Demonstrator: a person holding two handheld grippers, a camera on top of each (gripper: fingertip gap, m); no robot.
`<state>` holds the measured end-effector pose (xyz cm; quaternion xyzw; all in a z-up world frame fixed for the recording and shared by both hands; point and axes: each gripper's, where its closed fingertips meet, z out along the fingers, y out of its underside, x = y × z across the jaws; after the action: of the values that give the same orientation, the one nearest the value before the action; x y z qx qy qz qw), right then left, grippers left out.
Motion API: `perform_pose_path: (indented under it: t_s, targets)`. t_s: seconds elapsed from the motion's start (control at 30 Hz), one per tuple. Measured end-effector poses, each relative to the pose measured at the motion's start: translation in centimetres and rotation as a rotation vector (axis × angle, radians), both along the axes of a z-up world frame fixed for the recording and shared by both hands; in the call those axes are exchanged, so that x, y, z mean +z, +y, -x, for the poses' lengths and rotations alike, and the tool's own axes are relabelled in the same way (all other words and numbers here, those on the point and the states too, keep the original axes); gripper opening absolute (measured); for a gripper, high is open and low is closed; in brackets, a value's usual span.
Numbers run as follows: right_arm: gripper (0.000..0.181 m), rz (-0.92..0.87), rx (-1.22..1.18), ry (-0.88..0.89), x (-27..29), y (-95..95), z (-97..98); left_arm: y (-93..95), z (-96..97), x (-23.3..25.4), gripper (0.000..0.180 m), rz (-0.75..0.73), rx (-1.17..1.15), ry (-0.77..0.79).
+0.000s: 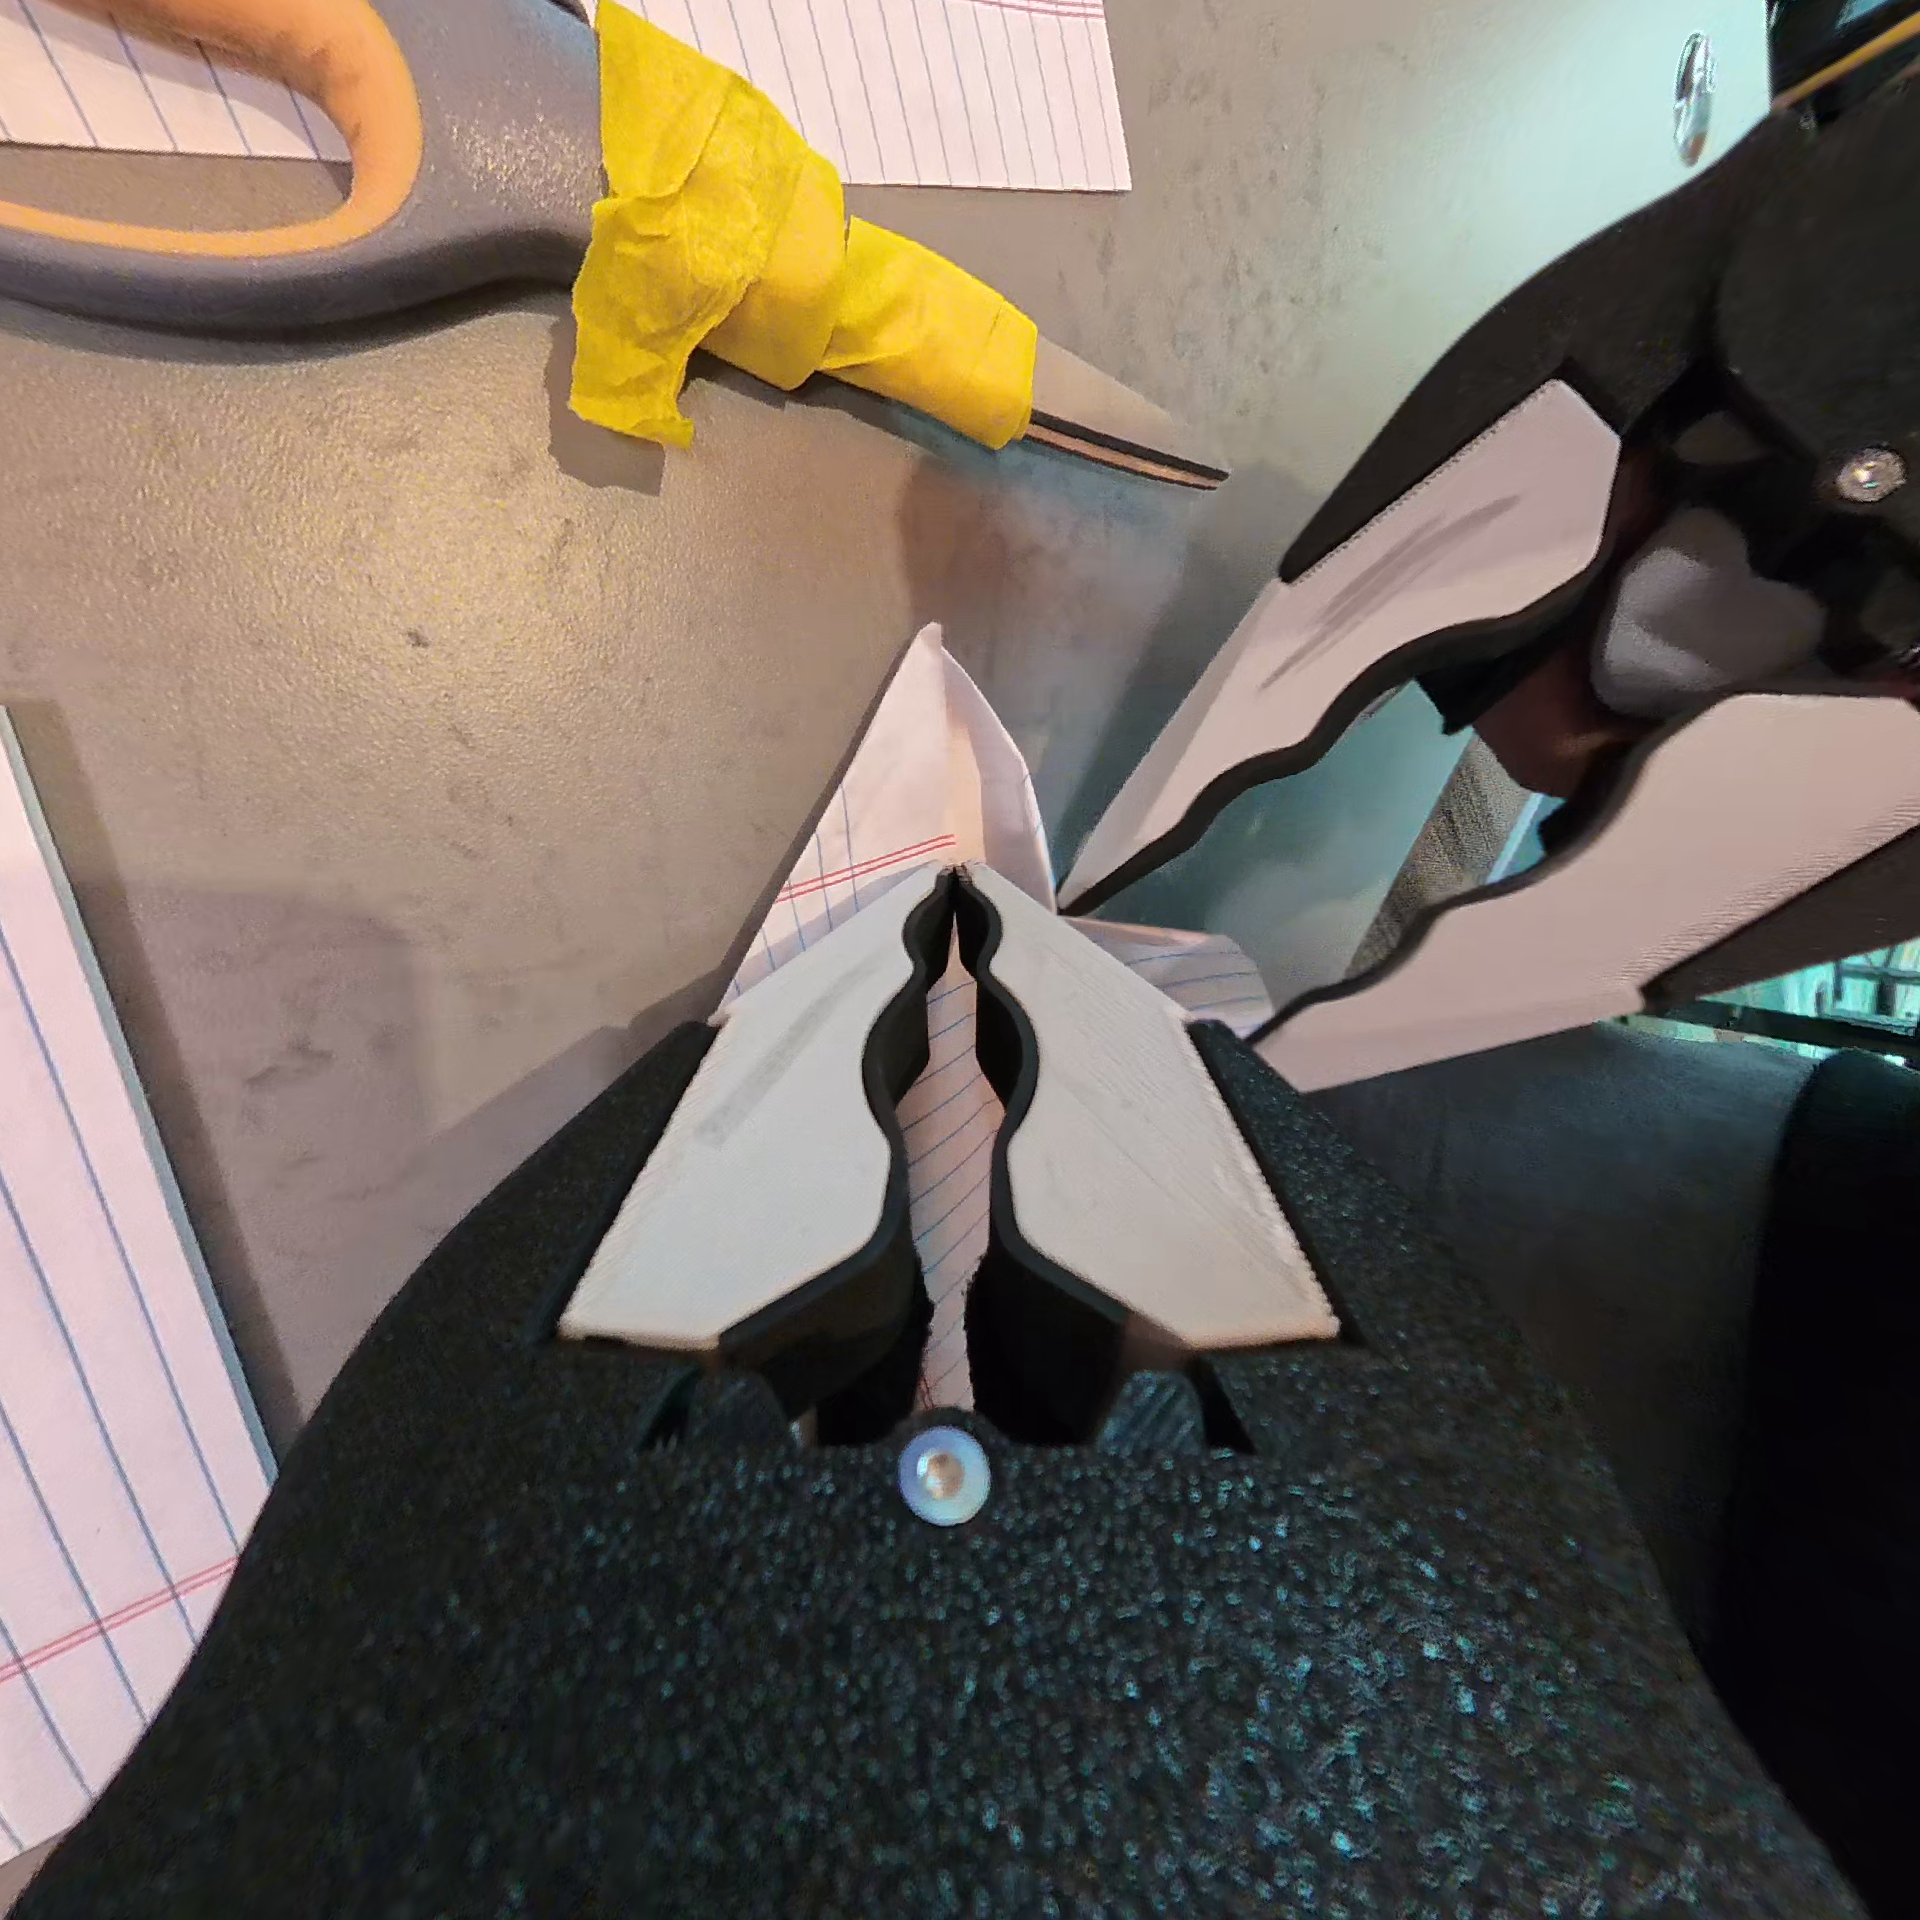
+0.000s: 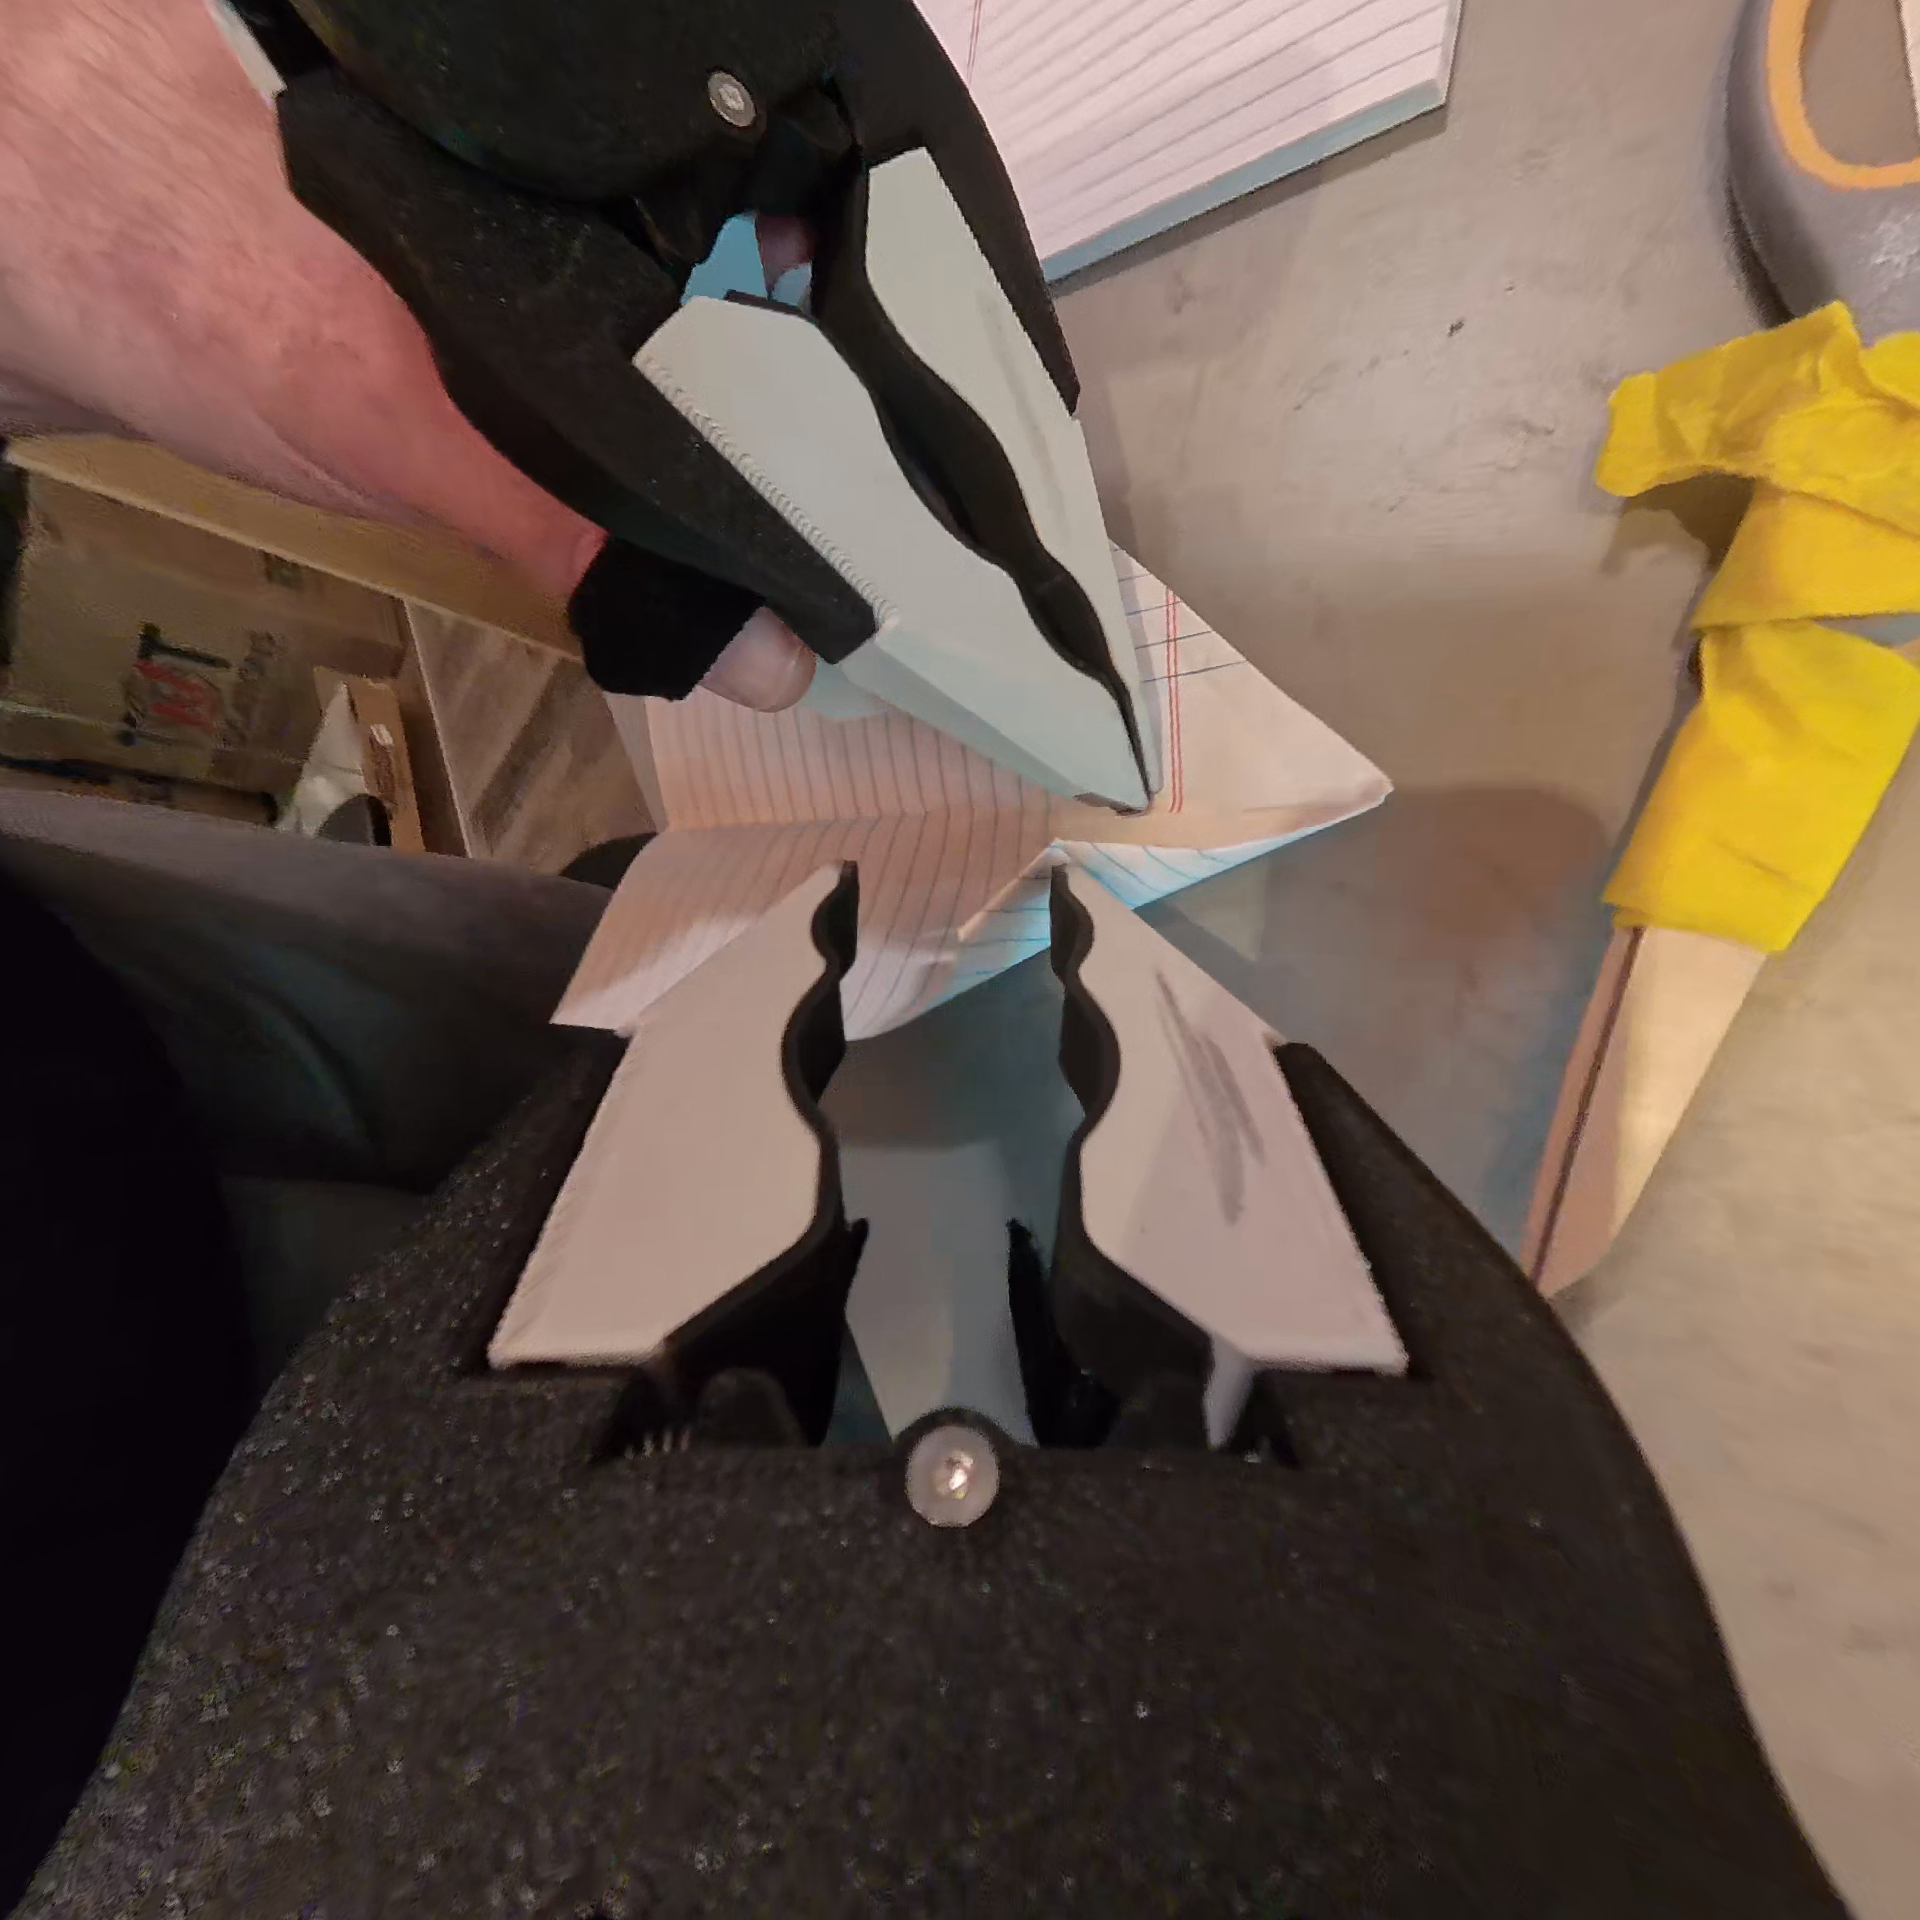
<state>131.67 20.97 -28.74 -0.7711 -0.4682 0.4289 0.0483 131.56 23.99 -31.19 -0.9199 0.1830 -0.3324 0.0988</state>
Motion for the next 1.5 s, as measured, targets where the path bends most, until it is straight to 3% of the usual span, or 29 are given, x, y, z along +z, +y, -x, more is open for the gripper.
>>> perform_pose_path:
  t_s: [0.53, 1.1, 1.5]
  targets:
    - [0.067, -0.014, -0.01, 0.105, 1.2, -1.8, 1.1, 0.0, 0.0, 0.0, 0.0, 0.004, 0.019, -0.019]
    - [0.066, -0.067, 0.1, 0.037, -0.1, -2.2, 1.6, 0.0, 0.0, 0.0, 0.0, 0.033, 0.022, -0.037]
    - [0.05, -0.061, 0.105, 0.014, -0.8, -1.4, 1.4, 0.0, 0.3, 0.5, 0.002, 0.04, -0.011, -0.012]
